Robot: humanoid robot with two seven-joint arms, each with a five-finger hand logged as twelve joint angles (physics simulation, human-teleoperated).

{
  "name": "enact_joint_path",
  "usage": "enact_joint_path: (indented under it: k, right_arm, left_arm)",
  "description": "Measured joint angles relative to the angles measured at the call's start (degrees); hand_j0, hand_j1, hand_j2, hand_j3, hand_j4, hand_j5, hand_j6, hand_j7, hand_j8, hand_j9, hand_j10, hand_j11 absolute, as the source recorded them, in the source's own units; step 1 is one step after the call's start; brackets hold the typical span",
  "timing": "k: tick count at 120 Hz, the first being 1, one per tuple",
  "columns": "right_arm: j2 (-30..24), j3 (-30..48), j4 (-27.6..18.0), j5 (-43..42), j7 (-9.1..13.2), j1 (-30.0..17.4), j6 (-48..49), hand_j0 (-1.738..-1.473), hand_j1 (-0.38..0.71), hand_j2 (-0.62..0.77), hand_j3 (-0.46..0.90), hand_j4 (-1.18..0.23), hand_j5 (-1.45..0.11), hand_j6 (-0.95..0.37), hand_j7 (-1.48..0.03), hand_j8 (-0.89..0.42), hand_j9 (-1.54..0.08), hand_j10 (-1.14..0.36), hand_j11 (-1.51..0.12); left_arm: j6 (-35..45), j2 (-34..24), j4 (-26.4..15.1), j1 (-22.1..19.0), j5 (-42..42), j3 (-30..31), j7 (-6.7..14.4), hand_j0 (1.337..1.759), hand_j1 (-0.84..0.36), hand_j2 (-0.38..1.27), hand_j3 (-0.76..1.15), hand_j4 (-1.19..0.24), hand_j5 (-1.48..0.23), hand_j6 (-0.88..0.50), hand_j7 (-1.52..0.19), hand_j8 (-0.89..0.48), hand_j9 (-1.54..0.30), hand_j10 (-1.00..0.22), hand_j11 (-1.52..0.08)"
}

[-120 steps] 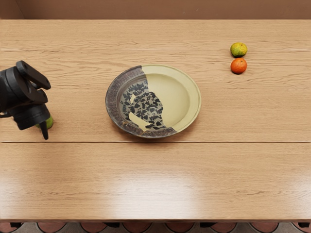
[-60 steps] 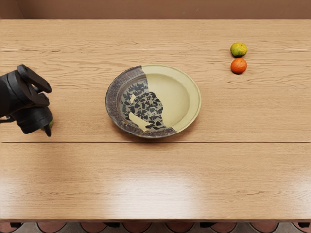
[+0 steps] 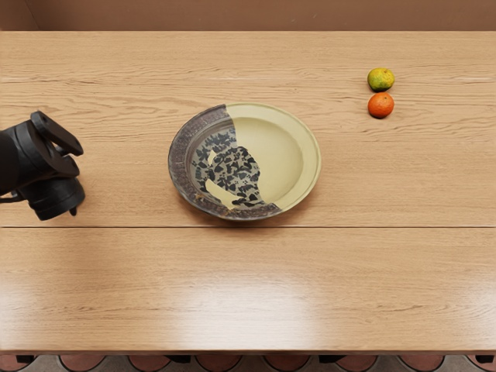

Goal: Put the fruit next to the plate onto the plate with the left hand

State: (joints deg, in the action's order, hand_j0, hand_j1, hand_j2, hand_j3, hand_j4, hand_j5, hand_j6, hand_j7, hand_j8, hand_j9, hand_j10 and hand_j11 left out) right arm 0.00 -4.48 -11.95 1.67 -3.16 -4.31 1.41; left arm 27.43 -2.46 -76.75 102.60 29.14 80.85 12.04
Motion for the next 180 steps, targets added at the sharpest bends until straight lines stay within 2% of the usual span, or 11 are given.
enact_joint_path:
  k: [94,112,129,137,145,155,180]
  right_arm:
    - [0.0,0.0,0.0,0.0,0.0,0.0,0.0,-1.658,-0.32,0.0,0.0,-0.02,-0.03,-0.02,-0.03,-0.02,-0.03,-0.02,-0.03]
    - [0.0,0.0,0.0,0.0,0.0,0.0,0.0,-1.658,-0.32,0.0,0.0,-0.02,-0.03,-0.02,-0.03,-0.02,-0.03,-0.02,-0.03]
    - [0.0,0.0,0.0,0.0,0.0,0.0,0.0,-1.658,-0.32,0.0,0.0,-0.02,-0.03,-0.02,-0.03,-0.02,-0.03,-0.02,-0.03]
    - [0.0,0.0,0.0,0.0,0.0,0.0,0.0,-1.658,-0.32,0.0,0.0,-0.02,-0.03,-0.02,-0.03,-0.02,-0.03,-0.02,-0.03]
    - [0.0,0.0,0.0,0.0,0.0,0.0,0.0,-1.658,-0.32,0.0,0.0,-0.02,-0.03,-0.02,-0.03,-0.02,-0.03,-0.02,-0.03]
    - [0.0,0.0,0.0,0.0,0.0,0.0,0.0,-1.658,-0.32,0.0,0.0,-0.02,-0.03,-0.02,-0.03,-0.02,-0.03,-0.02,-0.03]
    - [0.0,0.0,0.0,0.0,0.0,0.0,0.0,-1.658,-0.32,0.0,0.0,-0.02,-0.03,-0.02,-0.03,-0.02,-0.03,-0.02,-0.03]
  left_arm:
    - [1.8,-0.1,0.6,-1.9,-0.1,0.4,0.0,1.658,-0.05,0.07,0.0,-0.34,-0.44,-0.34,-0.44,-0.34,-0.44,-0.34,-0.44]
    - [1.8,0.0,0.6,-2.2,-0.1,0.4,0.0,1.658,-0.1,0.08,0.0,-0.37,-0.49,-0.37,-0.49,-0.37,-0.49,-0.37,-0.49]
    - [1.5,0.0,0.6,-2.2,0.1,0.4,0.0,1.658,-0.25,0.11,0.0,-0.51,-0.67,-0.51,-0.67,-0.51,-0.67,-0.51,-0.67]
    - [1.1,0.0,0.6,-2.2,0.0,0.4,0.0,1.656,-0.29,0.14,0.0,-0.57,-0.76,-0.46,-0.76,-0.56,-0.76,-0.58,-0.76]
    - [0.8,0.0,0.6,-2.2,0.0,0.4,0.0,1.654,-0.3,0.18,0.0,-0.55,-0.83,-0.42,-0.84,-0.59,-0.84,-0.62,-0.84]
    - [-0.4,-0.3,0.6,-2.0,-0.2,0.4,-0.1,1.651,-0.26,0.13,0.0,-0.56,-0.88,-0.41,-0.9,-0.58,-0.91,-0.66,-0.91]
    - [-6.9,-3.3,0.5,1.0,-0.2,0.3,0.0,1.648,-0.22,0.07,0.0,-0.56,-0.98,-0.41,-0.98,-0.59,-0.99,-0.7,-0.99]
